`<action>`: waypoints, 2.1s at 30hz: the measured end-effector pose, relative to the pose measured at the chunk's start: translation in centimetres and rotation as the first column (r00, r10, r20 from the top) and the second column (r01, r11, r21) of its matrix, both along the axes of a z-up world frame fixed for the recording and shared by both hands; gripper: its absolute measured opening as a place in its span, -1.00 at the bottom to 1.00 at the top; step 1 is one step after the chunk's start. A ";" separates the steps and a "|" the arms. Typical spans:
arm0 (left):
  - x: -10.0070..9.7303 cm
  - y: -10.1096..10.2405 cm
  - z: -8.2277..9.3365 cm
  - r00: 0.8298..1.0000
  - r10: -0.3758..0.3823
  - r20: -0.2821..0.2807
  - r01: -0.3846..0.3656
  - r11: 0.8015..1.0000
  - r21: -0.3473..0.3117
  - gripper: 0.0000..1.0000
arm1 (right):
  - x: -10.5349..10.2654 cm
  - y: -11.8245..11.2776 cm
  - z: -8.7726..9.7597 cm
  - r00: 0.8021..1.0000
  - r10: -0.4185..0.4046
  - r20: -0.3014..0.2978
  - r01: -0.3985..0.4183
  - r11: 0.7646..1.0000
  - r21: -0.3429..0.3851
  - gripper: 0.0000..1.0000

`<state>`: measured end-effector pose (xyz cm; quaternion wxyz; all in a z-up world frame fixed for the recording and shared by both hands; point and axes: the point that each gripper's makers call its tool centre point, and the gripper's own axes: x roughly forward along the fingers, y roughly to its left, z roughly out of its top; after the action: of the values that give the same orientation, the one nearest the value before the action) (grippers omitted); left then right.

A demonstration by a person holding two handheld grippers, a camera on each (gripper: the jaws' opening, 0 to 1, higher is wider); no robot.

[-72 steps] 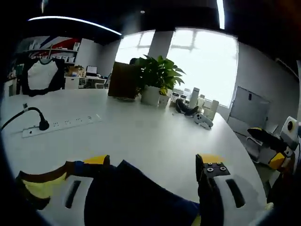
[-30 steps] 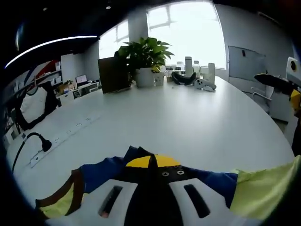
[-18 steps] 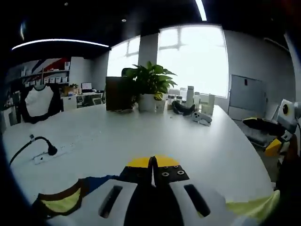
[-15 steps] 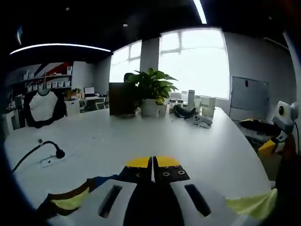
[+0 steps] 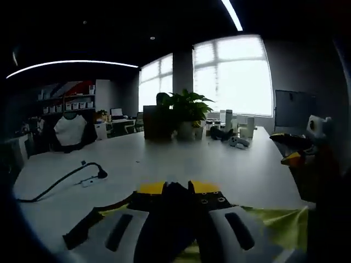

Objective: Fold the garment on the visible template until the final outline fits inside the template.

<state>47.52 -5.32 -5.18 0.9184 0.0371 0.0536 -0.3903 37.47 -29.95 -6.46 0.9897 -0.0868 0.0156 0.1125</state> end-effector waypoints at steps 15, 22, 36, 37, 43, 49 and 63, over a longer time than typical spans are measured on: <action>-6.2 8.1 4.2 0.972 0.206 0.114 -0.201 0.978 -0.053 0.46 | -0.9 1.0 0.7 0.998 0.054 0.018 -0.053 0.998 -0.019 0.84; -10.5 10.9 5.3 0.923 0.309 0.229 -0.308 0.951 -0.043 1.00 | -1.4 1.0 1.4 0.997 0.063 0.043 -0.063 0.998 0.004 0.82; -17.6 14.5 3.7 0.913 0.344 0.219 -0.339 0.939 -0.061 1.00 | -3.8 0.1 1.1 0.996 0.075 0.052 -0.074 0.997 -0.026 0.86; -17.8 14.8 3.6 0.913 0.346 0.218 -0.341 0.938 -0.061 1.00 | -3.8 0.0 1.1 0.996 0.074 0.050 -0.073 0.997 -0.027 0.86; -18.7 16.7 3.2 0.901 0.380 0.209 -0.379 0.924 -0.048 1.00 | -4.6 -1.3 1.0 0.998 0.043 0.055 -0.041 0.998 -0.042 0.88; -19.2 17.9 2.1 0.908 0.378 0.181 -0.380 0.925 -0.026 1.00 | -5.0 1.3 1.8 0.987 0.141 0.081 -0.139 0.990 -0.034 0.85; -20.1 17.1 -2.5 0.952 0.292 0.094 -0.301 0.948 0.104 0.94 | -7.0 4.5 -1.2 0.945 0.324 -0.044 -0.327 0.933 -0.151 0.81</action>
<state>27.46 11.75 -7.69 0.9642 0.0975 0.0459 -0.2423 30.44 -25.43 -7.70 0.9474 -0.1646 0.0191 0.2739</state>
